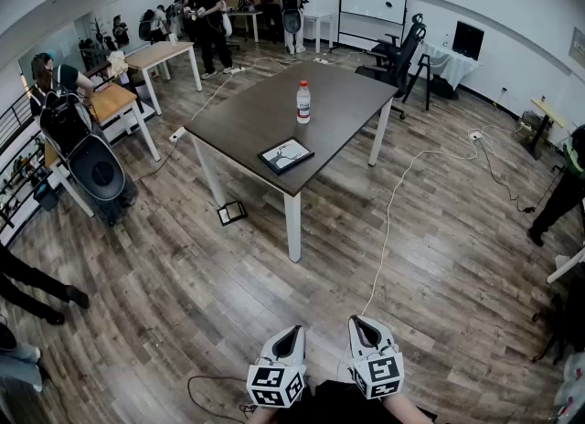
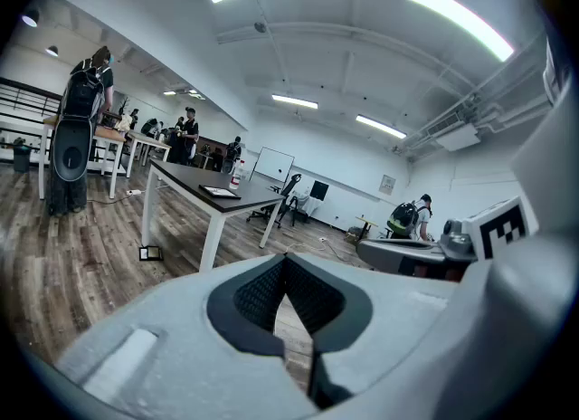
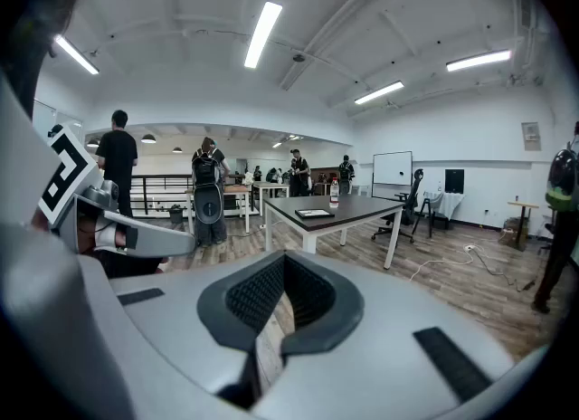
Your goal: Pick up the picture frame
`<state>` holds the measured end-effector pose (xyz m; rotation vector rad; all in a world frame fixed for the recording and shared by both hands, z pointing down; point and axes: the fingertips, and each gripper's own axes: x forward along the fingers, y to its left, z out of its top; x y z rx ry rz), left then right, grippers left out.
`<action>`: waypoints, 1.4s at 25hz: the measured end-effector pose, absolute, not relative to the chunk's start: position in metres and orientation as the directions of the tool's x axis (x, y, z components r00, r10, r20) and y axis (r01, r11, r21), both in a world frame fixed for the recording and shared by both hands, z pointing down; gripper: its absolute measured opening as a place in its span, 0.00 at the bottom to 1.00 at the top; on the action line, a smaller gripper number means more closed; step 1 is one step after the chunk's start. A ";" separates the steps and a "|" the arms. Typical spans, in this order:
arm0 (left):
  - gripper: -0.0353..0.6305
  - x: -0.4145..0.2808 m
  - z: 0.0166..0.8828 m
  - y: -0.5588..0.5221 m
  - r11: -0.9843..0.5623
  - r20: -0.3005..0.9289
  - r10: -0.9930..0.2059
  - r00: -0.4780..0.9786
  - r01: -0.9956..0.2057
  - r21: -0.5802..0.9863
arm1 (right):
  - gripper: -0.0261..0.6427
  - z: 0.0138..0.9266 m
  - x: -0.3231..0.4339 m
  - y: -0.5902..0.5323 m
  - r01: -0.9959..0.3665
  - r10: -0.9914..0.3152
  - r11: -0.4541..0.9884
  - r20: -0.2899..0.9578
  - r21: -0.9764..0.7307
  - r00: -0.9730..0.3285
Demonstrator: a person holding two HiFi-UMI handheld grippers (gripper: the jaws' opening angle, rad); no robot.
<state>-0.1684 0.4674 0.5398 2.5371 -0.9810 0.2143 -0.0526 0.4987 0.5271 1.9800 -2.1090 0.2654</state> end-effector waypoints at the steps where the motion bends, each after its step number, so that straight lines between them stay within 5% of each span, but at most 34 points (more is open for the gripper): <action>1: 0.07 -0.167 0.541 0.464 -0.673 0.287 -0.606 0.742 -0.670 0.313 | 0.05 0.528 -0.052 0.496 -0.998 -0.955 0.066 0.292 0.024 -0.056; 35: 0.07 -0.228 0.541 0.298 -0.729 0.290 -0.544 0.788 -0.614 0.303 | 0.05 0.534 -0.104 0.347 -0.997 -0.956 -0.064 0.288 -0.039 0.050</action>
